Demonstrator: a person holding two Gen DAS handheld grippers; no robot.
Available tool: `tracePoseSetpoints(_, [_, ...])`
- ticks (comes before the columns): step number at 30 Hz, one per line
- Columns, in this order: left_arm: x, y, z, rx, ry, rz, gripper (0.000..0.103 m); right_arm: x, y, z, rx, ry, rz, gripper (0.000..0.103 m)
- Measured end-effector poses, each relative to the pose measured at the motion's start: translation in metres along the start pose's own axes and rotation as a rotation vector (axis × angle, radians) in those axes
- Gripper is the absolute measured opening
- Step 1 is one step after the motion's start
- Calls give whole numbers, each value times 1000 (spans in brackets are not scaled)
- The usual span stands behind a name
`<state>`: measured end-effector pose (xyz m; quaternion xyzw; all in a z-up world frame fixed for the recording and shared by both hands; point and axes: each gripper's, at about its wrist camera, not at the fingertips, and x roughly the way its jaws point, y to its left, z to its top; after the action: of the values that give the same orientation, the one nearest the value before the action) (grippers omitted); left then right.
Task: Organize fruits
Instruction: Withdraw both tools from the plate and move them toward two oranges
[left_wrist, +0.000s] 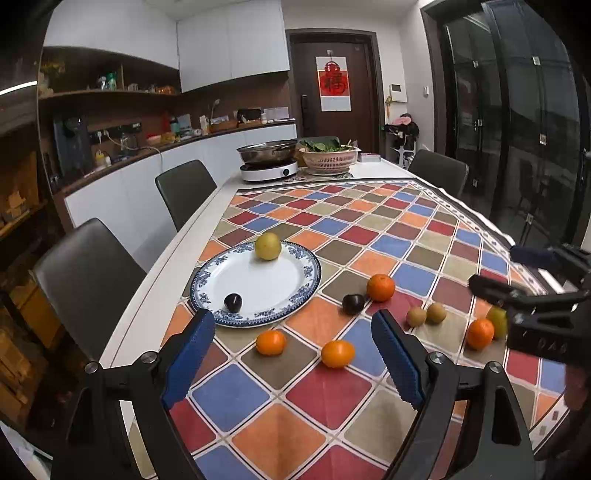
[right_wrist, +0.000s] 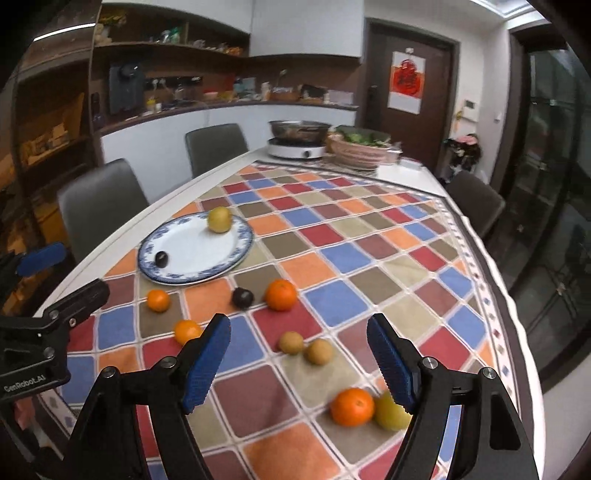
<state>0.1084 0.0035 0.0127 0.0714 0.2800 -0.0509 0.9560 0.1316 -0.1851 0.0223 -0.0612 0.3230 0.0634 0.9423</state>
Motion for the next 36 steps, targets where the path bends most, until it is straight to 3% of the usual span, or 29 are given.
tracePoseSetpoints(4, [1,-5,-8,7,5,3,87,-11,-10,-16,56,-48,-82,77])
tracePoseSetpoints(12, [9,-17,-21,70,5,29,87,-19,-27,-45,188,-53,-186,77])
tracePoseSetpoints(26, [52,-25,-31,90,119,-41,86,21,-35,-63,249,129,-146,76])
tracePoseSetpoints(36, [89,-35,-36,106,207,-98,65,54,-45,-73,305,252,-112,57])
